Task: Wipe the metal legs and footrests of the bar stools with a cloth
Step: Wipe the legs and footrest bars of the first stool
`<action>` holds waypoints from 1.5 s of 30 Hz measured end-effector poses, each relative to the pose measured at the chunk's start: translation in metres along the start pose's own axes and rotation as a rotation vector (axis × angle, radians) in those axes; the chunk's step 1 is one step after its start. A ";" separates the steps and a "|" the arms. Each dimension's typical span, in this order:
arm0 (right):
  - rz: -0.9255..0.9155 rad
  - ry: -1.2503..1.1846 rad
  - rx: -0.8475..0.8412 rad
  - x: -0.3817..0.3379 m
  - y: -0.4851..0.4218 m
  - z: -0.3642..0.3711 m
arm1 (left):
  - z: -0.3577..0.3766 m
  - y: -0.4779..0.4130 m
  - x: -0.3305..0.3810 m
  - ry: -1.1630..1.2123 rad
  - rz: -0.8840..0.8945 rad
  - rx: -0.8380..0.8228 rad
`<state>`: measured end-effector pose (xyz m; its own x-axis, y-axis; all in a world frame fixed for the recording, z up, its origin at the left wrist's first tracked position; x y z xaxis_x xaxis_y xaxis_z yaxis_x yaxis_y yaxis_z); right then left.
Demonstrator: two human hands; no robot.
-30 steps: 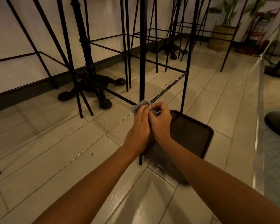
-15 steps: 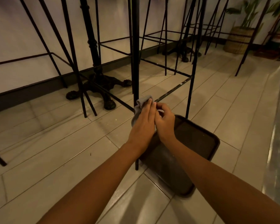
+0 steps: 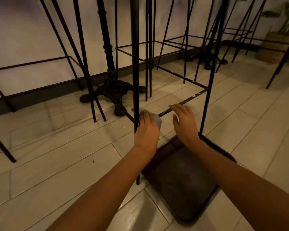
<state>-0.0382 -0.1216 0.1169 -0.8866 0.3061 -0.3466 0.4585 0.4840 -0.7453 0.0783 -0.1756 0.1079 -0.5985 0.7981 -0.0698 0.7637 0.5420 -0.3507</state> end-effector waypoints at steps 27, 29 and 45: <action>-0.459 0.223 -0.096 0.013 -0.021 0.016 | 0.014 -0.028 0.011 0.014 0.018 0.039; -0.437 0.212 -0.083 0.014 -0.022 0.016 | 0.016 -0.034 0.019 0.046 0.031 0.036; -0.223 0.193 0.039 0.037 -0.019 0.014 | 0.019 -0.050 0.029 0.118 0.022 0.033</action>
<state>-0.0811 -0.1314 0.1102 -0.9358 0.3473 -0.0599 0.2473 0.5261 -0.8137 0.0179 -0.1845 0.1057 -0.5476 0.8362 0.0318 0.7668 0.5166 -0.3810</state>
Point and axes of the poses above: each hand's wrist, its own y-axis away from the middle knuckle, its own z-axis out of the palm, x = y × z, the point moved 8 cm from there along -y, towards the middle knuckle, and after that the axes turned 9 degrees about x, right-handed, at the moved point
